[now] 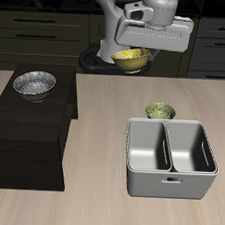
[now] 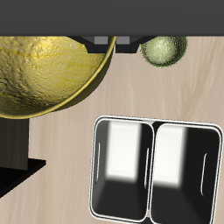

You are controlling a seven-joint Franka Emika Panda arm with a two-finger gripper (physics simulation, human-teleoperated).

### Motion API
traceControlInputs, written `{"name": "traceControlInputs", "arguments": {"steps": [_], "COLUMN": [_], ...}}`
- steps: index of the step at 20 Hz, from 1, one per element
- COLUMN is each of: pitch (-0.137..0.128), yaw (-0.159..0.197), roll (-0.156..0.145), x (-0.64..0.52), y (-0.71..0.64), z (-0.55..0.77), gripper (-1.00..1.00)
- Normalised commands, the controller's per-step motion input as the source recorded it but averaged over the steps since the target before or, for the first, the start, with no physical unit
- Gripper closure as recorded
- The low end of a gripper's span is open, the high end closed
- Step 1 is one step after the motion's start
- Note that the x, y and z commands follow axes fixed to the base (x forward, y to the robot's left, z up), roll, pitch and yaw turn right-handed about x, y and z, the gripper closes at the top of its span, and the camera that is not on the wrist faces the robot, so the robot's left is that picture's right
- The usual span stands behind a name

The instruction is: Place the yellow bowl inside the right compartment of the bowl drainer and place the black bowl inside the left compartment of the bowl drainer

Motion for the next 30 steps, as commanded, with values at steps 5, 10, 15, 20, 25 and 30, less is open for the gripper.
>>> {"name": "traceControlInputs", "arguments": {"steps": [5, 10, 15, 20, 25, 30], "pitch": [0.023, 0.011, -0.011, 0.002, 0.008, -0.011], "yaw": [-0.006, 0.009, 0.021, 0.007, -0.054, -0.009], "roll": [0.004, 0.001, 0.015, -0.001, -0.044, -0.019], "x": [0.27, 0.26, 0.18, 0.15, 0.36, 0.25], "y": [0.24, 0.19, 0.13, 0.05, -0.08, 0.0], "z": [-0.02, -0.09, -0.06, -0.06, -0.07, -0.03], "gripper": [1.0, 1.0, 1.0, 1.0, 1.0, 1.0]}}
